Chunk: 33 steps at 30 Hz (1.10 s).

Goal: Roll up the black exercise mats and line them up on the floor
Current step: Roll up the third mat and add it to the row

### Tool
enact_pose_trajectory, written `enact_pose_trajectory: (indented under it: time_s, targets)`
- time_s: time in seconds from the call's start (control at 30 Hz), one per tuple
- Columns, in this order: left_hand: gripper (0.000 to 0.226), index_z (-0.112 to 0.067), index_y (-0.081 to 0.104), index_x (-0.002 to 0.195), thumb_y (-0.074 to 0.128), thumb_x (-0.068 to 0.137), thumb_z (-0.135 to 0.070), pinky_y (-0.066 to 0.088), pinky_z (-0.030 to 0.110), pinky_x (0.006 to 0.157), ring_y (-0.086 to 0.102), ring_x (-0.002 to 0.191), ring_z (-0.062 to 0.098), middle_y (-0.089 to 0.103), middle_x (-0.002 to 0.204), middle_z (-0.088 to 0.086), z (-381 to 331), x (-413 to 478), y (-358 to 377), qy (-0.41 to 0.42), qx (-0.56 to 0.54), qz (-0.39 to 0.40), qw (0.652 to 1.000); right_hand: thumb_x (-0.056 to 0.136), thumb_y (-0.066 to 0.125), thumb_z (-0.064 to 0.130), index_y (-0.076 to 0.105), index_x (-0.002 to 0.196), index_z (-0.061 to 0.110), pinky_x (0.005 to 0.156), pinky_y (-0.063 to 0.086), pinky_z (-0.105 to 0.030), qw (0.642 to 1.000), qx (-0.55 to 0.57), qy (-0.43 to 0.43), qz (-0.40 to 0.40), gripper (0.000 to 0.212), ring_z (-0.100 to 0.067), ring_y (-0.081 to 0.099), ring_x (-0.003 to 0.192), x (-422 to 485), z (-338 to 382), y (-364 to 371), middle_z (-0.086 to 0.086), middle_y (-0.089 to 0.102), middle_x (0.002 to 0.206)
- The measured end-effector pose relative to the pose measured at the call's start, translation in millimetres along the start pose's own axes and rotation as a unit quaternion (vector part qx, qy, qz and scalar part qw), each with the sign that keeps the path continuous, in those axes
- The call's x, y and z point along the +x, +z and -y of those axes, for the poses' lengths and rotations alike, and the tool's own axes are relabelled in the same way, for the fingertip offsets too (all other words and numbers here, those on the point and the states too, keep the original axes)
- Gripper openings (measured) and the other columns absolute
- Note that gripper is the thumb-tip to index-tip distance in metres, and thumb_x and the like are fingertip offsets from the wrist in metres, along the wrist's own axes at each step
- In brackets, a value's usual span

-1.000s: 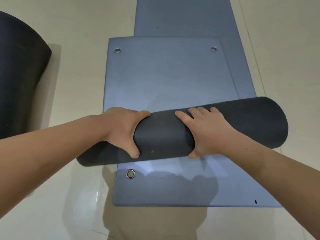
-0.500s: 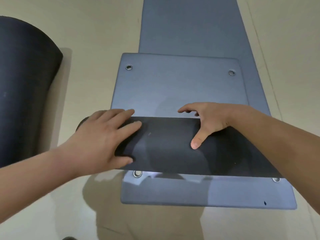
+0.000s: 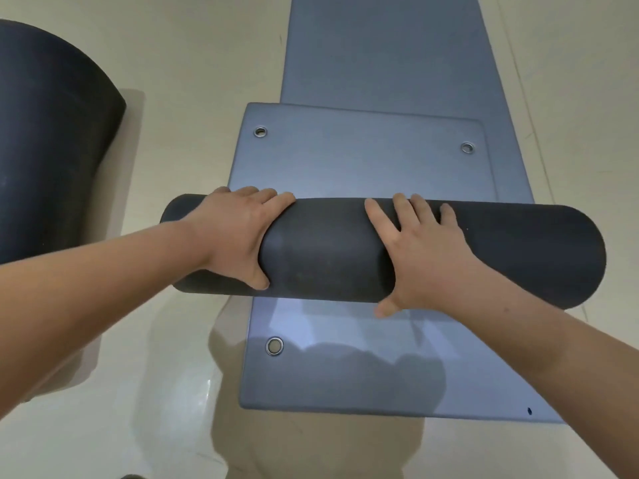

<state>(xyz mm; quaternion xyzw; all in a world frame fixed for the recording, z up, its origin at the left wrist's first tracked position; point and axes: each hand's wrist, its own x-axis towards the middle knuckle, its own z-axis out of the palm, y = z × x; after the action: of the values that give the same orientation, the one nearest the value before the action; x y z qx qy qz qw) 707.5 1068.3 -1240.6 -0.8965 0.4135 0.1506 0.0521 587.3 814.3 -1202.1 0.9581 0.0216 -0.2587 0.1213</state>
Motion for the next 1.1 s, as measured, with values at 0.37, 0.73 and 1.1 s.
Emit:
enact_pose_trajectory:
  time_s: [0.37, 0.73, 1.1]
  targets:
    - [0.082, -0.046, 0.045, 0.112, 0.083, 0.043, -0.071, 0.057, 0.038, 0.071, 0.064, 0.076, 0.009, 0.066, 0.087, -0.017, -34, -52, -20, -0.032, -0.128, 0.15, 0.98, 0.048, 0.073, 0.091, 0.007, 0.161, 0.036, 0.106, 0.043, -0.048, 0.993, 0.011, -0.117, 0.008, 0.141, -0.024, 0.053, 0.129, -22, -18, 6, 0.003, 0.048, 0.145]
    - [0.129, -0.054, 0.036, 0.158, 0.1, 0.046, -0.066, 0.038, 0.04, 0.118, 0.042, 0.147, 0.014, 0.036, 0.162, -0.02, 16, -25, -4, -0.137, -0.269, 0.256, 0.918, 0.065, 0.082, 0.076, -0.013, 0.164, 0.032, 0.114, 0.038, -0.061, 0.993, 0.009, -0.103, 0.061, 0.144, -0.04, 0.023, 0.152, -46, 21, 8, -0.019, 0.013, 0.166]
    - [0.139, -0.013, 0.043, 0.162, 0.079, 0.049, -0.084, 0.044, 0.07, 0.109, 0.044, 0.148, 0.048, 0.04, 0.166, 0.024, -56, -131, 53, -0.004, 0.021, -0.028, 0.999, 0.042, 0.088, 0.086, 0.001, 0.165, 0.047, 0.104, 0.045, -0.045, 0.98, 0.09, -0.123, 0.13, 0.156, -0.024, 0.048, 0.142, 20, -8, -25, 0.008, 0.038, 0.159]
